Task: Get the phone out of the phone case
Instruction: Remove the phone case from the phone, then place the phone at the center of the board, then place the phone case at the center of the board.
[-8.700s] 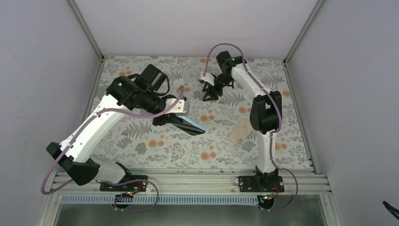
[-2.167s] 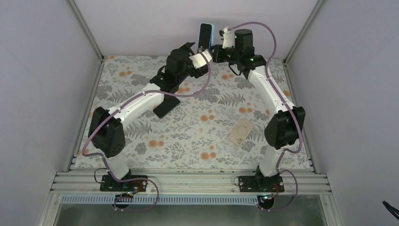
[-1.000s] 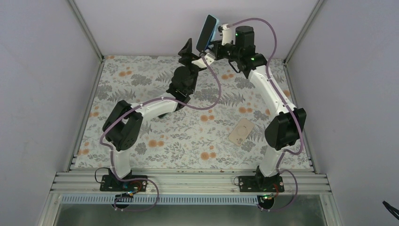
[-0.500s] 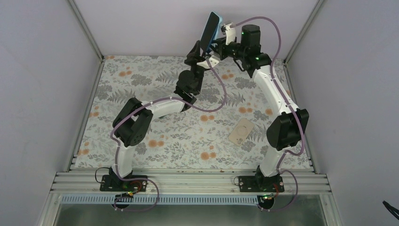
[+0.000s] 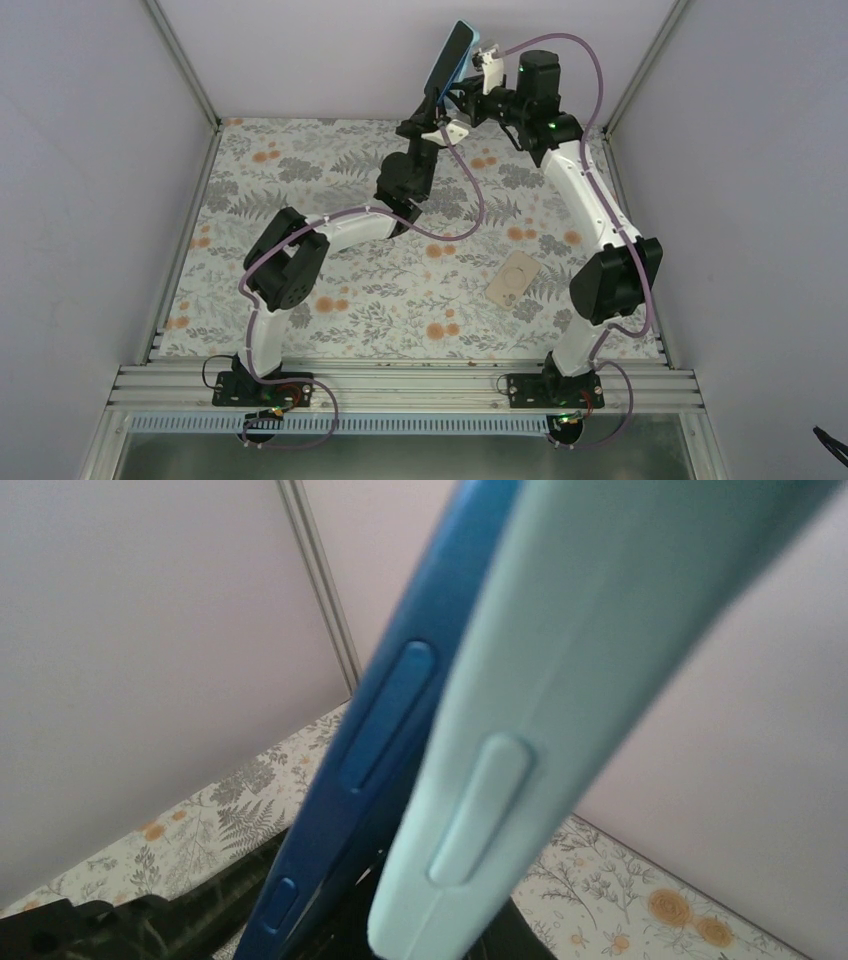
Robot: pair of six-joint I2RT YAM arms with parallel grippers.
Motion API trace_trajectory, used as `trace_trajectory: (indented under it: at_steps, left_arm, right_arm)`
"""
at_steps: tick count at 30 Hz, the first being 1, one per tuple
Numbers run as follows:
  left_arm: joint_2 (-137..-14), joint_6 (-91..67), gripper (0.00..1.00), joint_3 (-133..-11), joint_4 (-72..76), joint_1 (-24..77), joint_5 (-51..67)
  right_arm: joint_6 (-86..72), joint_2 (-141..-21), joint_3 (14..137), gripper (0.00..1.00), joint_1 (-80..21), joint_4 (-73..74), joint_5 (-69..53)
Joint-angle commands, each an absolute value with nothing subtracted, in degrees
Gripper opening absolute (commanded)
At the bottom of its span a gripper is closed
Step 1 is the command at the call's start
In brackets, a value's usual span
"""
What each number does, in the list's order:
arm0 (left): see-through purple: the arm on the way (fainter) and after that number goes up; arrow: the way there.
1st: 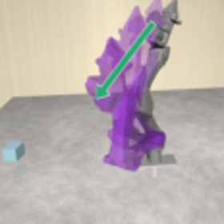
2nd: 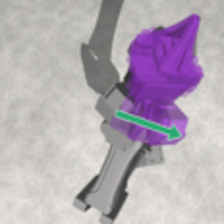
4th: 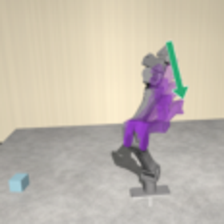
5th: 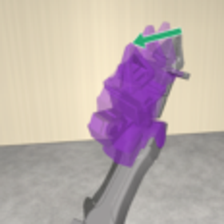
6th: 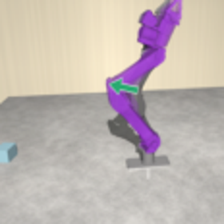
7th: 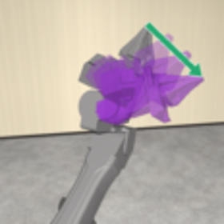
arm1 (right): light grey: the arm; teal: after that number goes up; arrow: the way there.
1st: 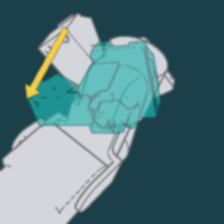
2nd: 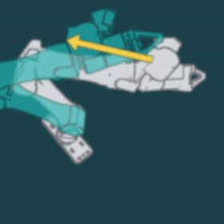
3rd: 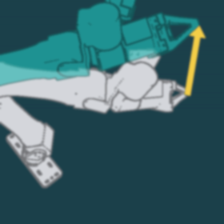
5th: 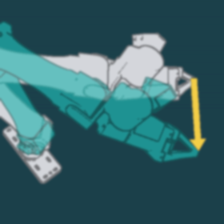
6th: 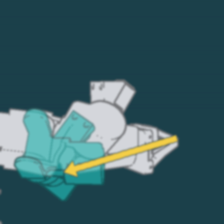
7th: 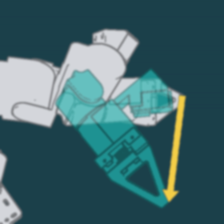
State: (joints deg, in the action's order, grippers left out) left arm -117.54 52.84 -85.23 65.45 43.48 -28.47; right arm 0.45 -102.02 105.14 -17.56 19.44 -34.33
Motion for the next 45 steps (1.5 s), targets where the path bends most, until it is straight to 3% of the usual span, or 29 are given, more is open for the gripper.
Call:
trace_trajectory:
  at_steps: [1,11,17,32,39,45]
  left_arm:
    - [-112.2,60.7,0.06,-87.4,68.7,41.2,-32.3]
    - [-101.6,57.6,0.02,-80.0,58.5,41.4,-30.9]
    - [-89.5,52.3,0.02,-79.1,29.2,38.6,-25.0]
    - [-65.3,70.0,0.02,-52.5,9.1,16.1,-27.4]
    - [-64.8,68.9,0.02,-38.2,10.5,10.2,-29.1]
    - [-66.8,63.5,0.02,-34.2,8.2,9.8,-28.7]
  right_arm:
    - [0.1,-100.7,101.4,0.03,-23.1,38.6,-35.4]
    - [2.2,-102.0,99.3,0.03,-18.3,34.0,-17.7]
    - [7.9,-103.0,97.2,0.03,-15.3,33.8,-7.7]
    - [24.8,-103.6,85.4,0.03,-7.7,48.0,-30.3]
    - [24.1,-107.0,82.6,0.03,-7.9,48.7,-30.6]
    - [22.1,-110.8,81.5,0.03,-7.9,47.7,-30.0]
